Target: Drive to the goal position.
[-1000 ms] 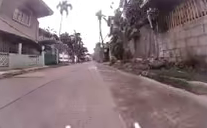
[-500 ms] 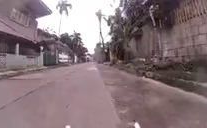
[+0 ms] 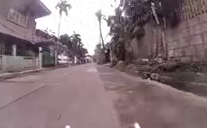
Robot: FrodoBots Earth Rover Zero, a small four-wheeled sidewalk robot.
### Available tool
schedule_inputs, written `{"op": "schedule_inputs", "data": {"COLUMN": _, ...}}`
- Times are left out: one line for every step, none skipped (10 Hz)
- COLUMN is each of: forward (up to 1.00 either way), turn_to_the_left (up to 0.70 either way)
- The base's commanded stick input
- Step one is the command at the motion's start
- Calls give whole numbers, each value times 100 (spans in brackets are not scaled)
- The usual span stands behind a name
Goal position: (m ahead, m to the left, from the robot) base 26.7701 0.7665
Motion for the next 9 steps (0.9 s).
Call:
{"op": "schedule_inputs", "data": {"forward": 70, "turn_to_the_left": 0}}
{"op": "schedule_inputs", "data": {"forward": 70, "turn_to_the_left": 0}}
{"op": "schedule_inputs", "data": {"forward": 70, "turn_to_the_left": 0}}
{"op": "schedule_inputs", "data": {"forward": 70, "turn_to_the_left": 0}}
{"op": "schedule_inputs", "data": {"forward": 70, "turn_to_the_left": 0}}
{"op": "schedule_inputs", "data": {"forward": 70, "turn_to_the_left": 0}}
{"op": "schedule_inputs", "data": {"forward": 70, "turn_to_the_left": 0}}
{"op": "schedule_inputs", "data": {"forward": 70, "turn_to_the_left": 0}}
{"op": "schedule_inputs", "data": {"forward": 70, "turn_to_the_left": 0}}
